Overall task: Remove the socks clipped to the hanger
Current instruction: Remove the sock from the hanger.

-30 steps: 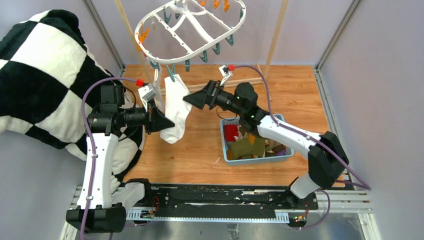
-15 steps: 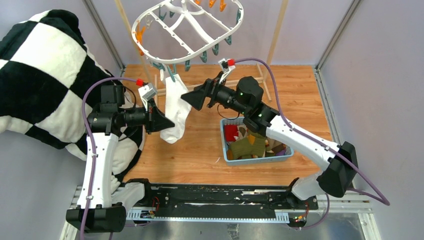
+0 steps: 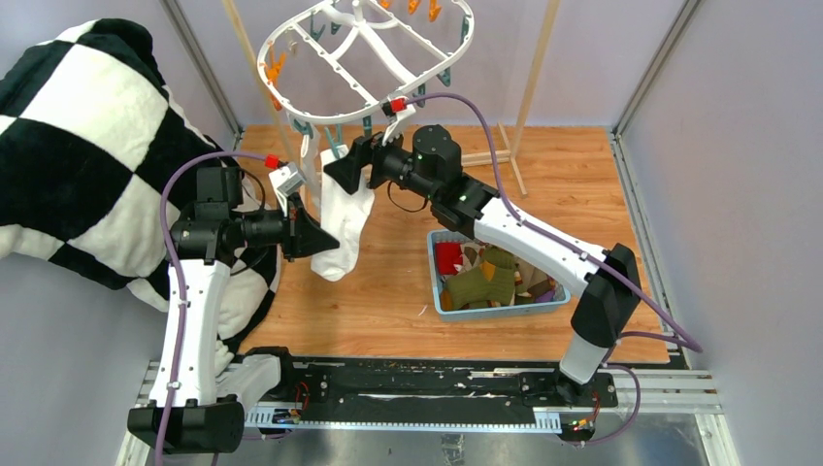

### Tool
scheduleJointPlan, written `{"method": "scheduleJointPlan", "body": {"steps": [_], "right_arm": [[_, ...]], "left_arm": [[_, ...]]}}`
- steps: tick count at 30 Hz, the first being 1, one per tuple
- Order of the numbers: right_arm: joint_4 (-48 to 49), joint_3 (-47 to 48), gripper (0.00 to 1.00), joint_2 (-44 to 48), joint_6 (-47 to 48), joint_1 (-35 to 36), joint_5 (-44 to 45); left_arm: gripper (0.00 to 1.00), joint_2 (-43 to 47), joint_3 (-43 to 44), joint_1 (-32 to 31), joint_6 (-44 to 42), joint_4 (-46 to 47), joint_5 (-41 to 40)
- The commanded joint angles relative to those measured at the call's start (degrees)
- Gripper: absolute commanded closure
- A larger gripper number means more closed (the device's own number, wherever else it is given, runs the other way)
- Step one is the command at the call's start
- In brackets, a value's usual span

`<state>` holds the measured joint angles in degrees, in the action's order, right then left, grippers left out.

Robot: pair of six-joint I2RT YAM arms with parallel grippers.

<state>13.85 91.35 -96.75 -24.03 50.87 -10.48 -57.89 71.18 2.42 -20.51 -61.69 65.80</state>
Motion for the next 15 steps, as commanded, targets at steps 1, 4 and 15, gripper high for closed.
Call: {"method": "scheduleJointPlan", "body": {"steps": [1, 4, 15], "right_arm": [[-0.8, 4.9, 0.15, -1.3, 3.5, 1.2, 4.7], [-0.4, 6.4, 0.19, -2.2, 4.7, 2.0, 6.8], [-0.6, 11.1, 0.34, -5.6, 6.8, 3.7, 16.2]], "left_arm": [[1.00, 1.3, -1.4, -0.5, 0.7, -0.2, -1.1], [1.00, 1.1, -1.7, -0.5, 0.8, -0.2, -1.4], [1.00, 0.9, -1.6, -0.6, 1.5, -0.2, -1.7]]}}
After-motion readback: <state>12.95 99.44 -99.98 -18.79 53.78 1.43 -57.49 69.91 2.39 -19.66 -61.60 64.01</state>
